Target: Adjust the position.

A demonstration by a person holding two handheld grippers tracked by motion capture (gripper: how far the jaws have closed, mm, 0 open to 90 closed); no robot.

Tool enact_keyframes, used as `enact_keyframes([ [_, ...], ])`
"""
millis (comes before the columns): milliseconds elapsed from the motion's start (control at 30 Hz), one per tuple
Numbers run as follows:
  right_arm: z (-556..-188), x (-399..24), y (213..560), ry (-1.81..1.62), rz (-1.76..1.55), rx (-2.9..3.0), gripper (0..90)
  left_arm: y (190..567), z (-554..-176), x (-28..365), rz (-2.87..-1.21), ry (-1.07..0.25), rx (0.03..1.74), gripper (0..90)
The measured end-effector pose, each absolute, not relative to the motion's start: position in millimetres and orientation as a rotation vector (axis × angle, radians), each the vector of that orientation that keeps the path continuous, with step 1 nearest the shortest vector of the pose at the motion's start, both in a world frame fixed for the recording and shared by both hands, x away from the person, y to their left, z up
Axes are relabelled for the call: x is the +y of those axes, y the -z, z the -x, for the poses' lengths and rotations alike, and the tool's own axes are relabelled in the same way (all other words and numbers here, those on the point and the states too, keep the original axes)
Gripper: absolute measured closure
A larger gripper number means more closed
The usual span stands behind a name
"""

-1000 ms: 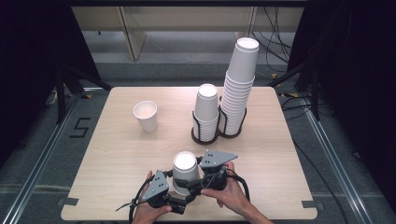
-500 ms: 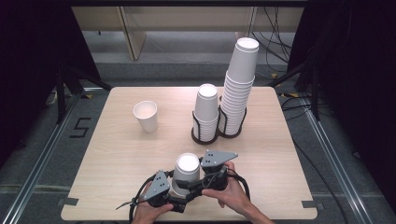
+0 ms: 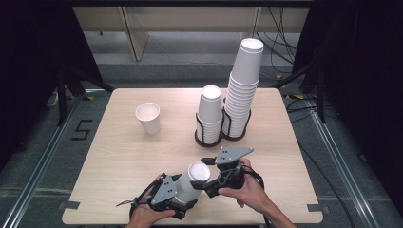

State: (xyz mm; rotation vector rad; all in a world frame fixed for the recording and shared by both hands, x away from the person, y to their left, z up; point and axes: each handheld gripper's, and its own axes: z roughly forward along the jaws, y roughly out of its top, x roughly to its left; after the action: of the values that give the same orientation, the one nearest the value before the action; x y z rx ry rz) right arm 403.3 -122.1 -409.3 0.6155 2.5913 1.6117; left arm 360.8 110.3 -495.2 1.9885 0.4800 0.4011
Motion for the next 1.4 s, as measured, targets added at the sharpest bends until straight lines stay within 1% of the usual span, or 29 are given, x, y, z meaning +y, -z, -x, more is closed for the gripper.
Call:
enact_keyframes([
  [133, -404, -122, 410, -1.575, -0.588, 2.623, 16.5, 494, -360, 110, -2.033, -0.417, 0.447, 9.5],
  [200, -403, -121, 412, -1.563, -0.597, 2.660, 18.0, 494, -360, 110, -2.049, -0.406, 0.432, 9.6],
  [233, -401, -121, 412, -1.550, -0.628, 2.672, 18.6, 494, -359, 110, -2.063, -0.428, 0.423, 9.6],
  [400, -402, -119, 417, -1.521, -0.586, 2.732, 20.0, 492, -357, 109, -2.121, -0.446, 0.371, 9.6],
  [567, -401, -117, 419, -1.500, -0.576, 2.761, 22.9, 493, -357, 110, -2.132, -0.458, 0.354, 9.4],
  [633, -401, -118, 418, -1.509, -0.589, 2.770, 23.3, 493, -357, 110, -2.118, -0.460, 0.360, 7.6],
  [767, -403, -122, 413, -1.563, -0.602, 2.728, 24.1, 494, -357, 113, -1.993, -0.467, 0.364, 3.9],
  [900, -406, -130, 406, -1.683, -0.653, 2.664, 24.2, 489, -357, 118, -1.857, -0.501, 0.382, 2.9],
  [1067, -410, -138, 402, -1.822, -0.728, 2.621, 24.4, 487, -358, 121, -1.726, -0.471, 0.410, 2.7],
  [1200, -409, -136, 403, -1.848, -0.740, 2.611, 24.6, 487, -357, 119, -1.684, -0.471, 0.408, 3.1],
  [1300, -408, -135, 405, -1.879, -0.762, 2.629, 24.6, 486, -355, 119, -1.689, -0.476, 0.398, 3.9],
  [1400, -410, -134, 406, -1.916, -0.731, 2.617, 24.6, 484, -357, 121, -1.695, -0.441, 0.404, 5.6],
])
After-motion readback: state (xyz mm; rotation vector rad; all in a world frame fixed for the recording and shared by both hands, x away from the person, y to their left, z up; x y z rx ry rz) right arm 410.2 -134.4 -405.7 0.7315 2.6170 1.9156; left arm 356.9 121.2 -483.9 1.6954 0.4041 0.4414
